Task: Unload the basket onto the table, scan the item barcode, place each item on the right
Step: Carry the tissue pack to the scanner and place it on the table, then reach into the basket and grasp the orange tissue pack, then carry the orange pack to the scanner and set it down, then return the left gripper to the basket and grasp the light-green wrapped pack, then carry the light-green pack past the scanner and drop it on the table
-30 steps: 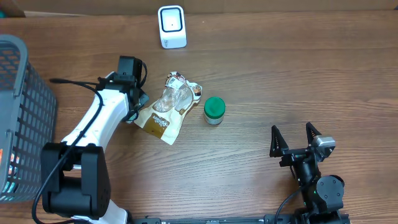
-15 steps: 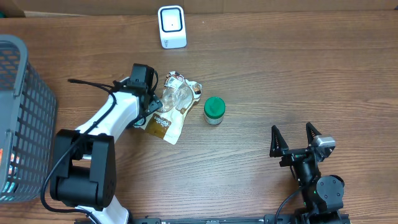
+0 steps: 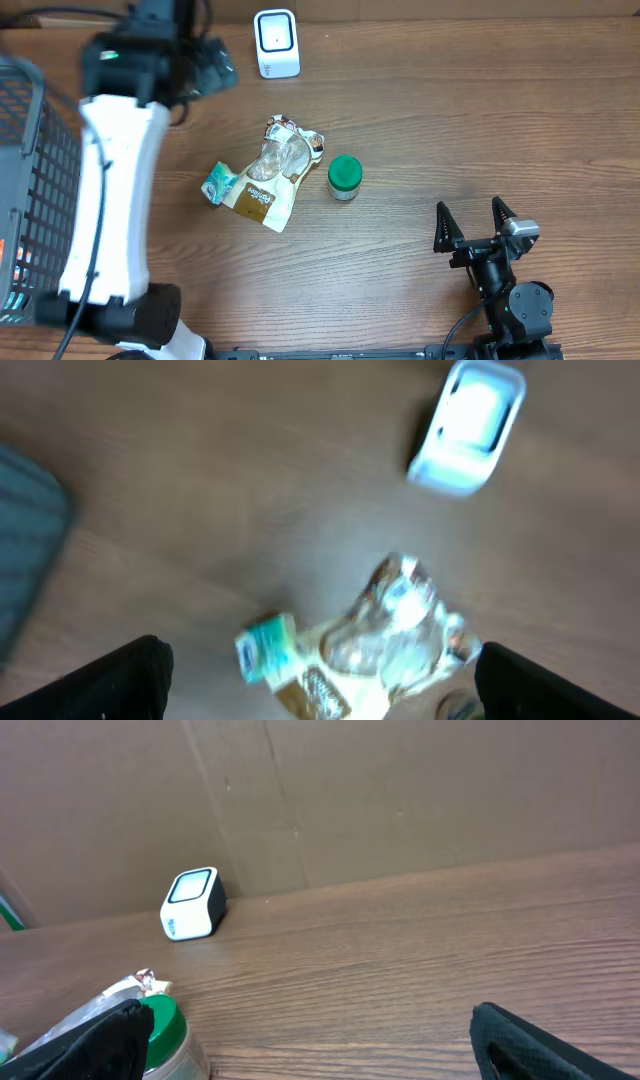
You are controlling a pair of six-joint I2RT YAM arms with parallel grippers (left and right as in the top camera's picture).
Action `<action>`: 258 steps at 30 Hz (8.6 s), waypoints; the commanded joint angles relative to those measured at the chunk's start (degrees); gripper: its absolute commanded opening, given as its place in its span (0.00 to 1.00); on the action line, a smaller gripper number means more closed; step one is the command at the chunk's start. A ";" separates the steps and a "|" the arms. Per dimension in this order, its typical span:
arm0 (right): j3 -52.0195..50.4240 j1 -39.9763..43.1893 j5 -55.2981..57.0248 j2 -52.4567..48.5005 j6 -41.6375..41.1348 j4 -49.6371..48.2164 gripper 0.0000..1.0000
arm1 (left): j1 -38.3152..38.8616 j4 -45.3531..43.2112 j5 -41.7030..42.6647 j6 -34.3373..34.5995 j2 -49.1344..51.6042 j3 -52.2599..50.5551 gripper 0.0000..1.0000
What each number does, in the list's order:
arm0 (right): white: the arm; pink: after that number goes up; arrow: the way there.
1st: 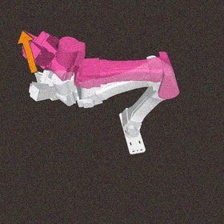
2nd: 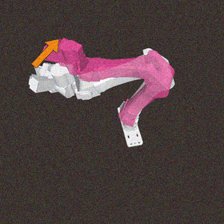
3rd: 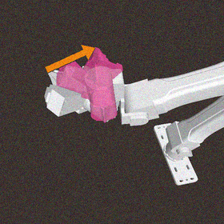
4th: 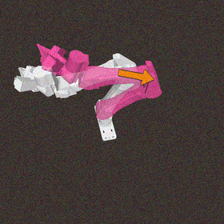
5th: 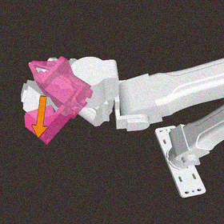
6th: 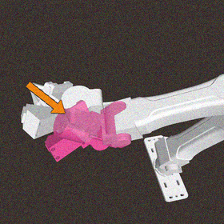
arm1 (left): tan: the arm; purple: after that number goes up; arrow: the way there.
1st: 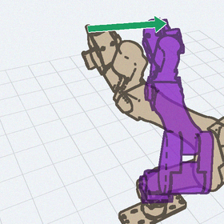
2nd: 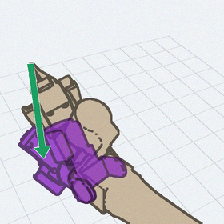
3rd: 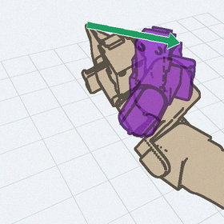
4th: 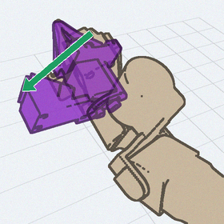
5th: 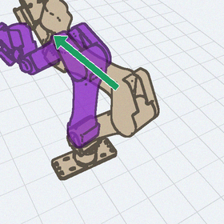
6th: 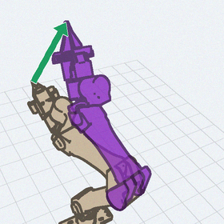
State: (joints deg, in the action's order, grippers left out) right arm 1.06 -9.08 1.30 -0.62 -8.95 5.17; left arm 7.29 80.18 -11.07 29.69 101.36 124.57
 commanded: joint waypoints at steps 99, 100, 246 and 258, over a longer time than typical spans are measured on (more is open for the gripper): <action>-0.59 0.15 -0.13 0.35 0.28 -0.44 1.00 | -11.82 -4.15 6.43 -13.44 -16.28 -13.60 0.04; -0.59 0.15 -0.15 0.35 0.28 -0.44 1.00 | -8.98 -3.96 4.63 -13.44 -15.23 -15.82 0.04; -0.59 0.15 -0.13 0.35 0.26 -0.44 1.00 | -49.55 -16.55 -0.87 -6.29 -3.28 -23.06 0.04; -0.59 0.15 -0.15 0.35 0.28 -0.44 1.00 | -22.99 -17.49 2.40 -6.29 -27.39 -22.18 0.04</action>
State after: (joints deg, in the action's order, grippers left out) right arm 1.06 -9.08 1.30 -0.64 -8.97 5.13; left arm -24.99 61.73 -10.87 22.55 79.20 100.57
